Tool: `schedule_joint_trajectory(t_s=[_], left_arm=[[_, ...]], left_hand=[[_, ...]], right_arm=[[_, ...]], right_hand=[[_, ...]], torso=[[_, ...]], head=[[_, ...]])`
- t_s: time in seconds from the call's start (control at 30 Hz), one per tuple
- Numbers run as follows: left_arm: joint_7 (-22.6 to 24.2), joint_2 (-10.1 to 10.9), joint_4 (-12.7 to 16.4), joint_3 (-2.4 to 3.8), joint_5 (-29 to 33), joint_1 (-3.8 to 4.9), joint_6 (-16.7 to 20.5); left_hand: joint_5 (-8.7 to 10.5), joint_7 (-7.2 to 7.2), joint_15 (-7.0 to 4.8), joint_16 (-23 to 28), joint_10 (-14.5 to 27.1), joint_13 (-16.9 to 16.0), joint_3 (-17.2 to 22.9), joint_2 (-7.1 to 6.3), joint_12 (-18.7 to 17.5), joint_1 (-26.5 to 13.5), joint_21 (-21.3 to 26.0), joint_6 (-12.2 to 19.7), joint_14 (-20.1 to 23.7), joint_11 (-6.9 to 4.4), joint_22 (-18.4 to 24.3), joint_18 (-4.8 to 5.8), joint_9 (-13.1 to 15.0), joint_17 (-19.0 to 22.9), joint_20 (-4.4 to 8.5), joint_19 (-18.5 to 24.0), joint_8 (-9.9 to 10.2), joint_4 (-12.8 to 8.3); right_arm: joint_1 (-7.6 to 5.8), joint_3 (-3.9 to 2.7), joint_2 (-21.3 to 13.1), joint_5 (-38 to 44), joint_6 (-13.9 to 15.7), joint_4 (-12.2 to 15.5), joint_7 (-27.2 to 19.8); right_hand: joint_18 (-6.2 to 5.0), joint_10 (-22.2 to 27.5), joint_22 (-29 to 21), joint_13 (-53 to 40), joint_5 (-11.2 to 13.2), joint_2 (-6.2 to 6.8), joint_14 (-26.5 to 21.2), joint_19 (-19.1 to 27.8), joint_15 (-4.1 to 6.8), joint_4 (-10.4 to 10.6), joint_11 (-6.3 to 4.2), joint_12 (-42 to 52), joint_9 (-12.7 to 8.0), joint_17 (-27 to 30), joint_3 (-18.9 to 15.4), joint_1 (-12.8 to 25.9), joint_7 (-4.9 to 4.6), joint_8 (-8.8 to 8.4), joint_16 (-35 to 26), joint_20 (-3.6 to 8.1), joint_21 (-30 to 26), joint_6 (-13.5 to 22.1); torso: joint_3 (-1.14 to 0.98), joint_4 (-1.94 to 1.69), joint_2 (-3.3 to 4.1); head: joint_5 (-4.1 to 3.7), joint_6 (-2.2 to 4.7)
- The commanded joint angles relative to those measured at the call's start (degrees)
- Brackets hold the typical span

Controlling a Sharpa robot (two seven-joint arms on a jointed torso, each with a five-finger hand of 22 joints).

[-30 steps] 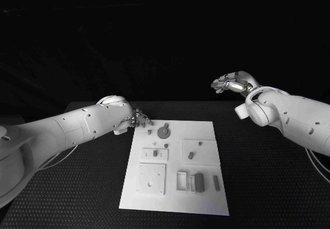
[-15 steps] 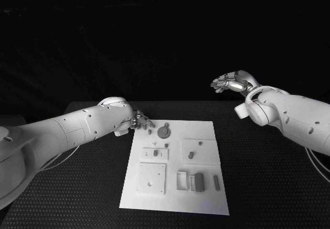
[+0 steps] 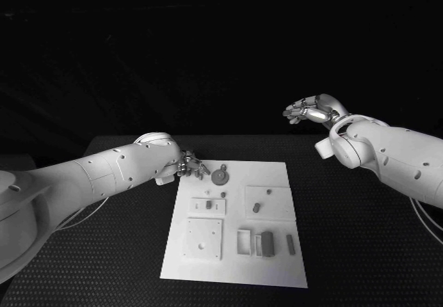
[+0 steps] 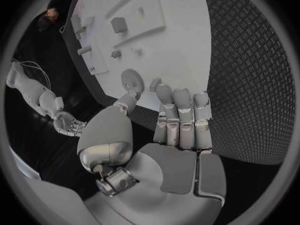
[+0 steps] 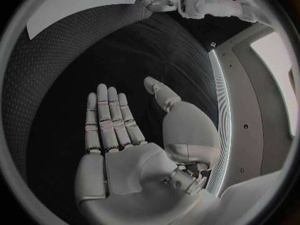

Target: Assemble the parts on the task board

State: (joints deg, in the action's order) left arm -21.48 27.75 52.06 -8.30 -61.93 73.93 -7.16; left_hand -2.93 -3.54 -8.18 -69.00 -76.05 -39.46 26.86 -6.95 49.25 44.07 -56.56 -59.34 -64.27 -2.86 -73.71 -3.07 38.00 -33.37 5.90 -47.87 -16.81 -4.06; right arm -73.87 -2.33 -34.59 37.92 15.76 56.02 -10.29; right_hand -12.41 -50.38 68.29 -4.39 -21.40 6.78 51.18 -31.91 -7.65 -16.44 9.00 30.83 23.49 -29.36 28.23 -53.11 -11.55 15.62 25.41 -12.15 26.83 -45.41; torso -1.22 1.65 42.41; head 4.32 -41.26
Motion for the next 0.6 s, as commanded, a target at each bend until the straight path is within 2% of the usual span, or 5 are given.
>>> schedule_joint_trajectory(t_s=[0.03, 0.6], left_arm=[[0.58, -0.06, 0.16, 0.01, 0.59, -0.04, -0.94], [0.62, -0.13, -0.07, 0.01, 0.69, -0.06, -1.4]], left_hand=[[0.08, -0.02, -0.01, -0.28, 0.32, -0.08, -0.08, 0.96, -0.35, 0.32, 0.34, 0.11, 0.38, 0.0, -0.08, 1.19, -0.13, 0.09, 7.44, 0.35, 0.23, -0.84], [-0.06, 0.02, 0.0, -0.46, 0.26, -0.06, -0.24, 5.2, -0.38, 2.87, 0.47, -0.28, 0.38, -0.04, -0.23, 1.35, -0.53, 0.39, 7.4, 0.28, 0.21, -4.74]], right_arm=[[0.0, -0.04, 0.0, 0.01, -0.48, 0.06, -0.39], [0.0, -0.04, 0.02, 0.01, -0.51, 0.04, -0.4]], right_hand=[[0.74, -0.37, 0.09, 0.1, -0.3, -0.34, -0.05, 0.28, -0.4, 0.0, -0.1, -0.4, -0.07, 0.06, -0.36, 0.25, -0.57, 0.4, -0.28, 0.08, -0.3, 0.43], [0.73, -0.39, 0.13, 0.14, -0.29, -0.35, -0.04, 0.27, -0.4, 0.01, -0.1, -0.4, -0.1, 0.07, -0.35, 0.24, -0.57, 0.41, -0.29, 0.07, -0.34, 0.43]], torso=[[0.0, -0.01, -0.01], [0.0, -0.04, 0.04]], head=[[-0.01, 0.01], [-0.02, -0.04]])
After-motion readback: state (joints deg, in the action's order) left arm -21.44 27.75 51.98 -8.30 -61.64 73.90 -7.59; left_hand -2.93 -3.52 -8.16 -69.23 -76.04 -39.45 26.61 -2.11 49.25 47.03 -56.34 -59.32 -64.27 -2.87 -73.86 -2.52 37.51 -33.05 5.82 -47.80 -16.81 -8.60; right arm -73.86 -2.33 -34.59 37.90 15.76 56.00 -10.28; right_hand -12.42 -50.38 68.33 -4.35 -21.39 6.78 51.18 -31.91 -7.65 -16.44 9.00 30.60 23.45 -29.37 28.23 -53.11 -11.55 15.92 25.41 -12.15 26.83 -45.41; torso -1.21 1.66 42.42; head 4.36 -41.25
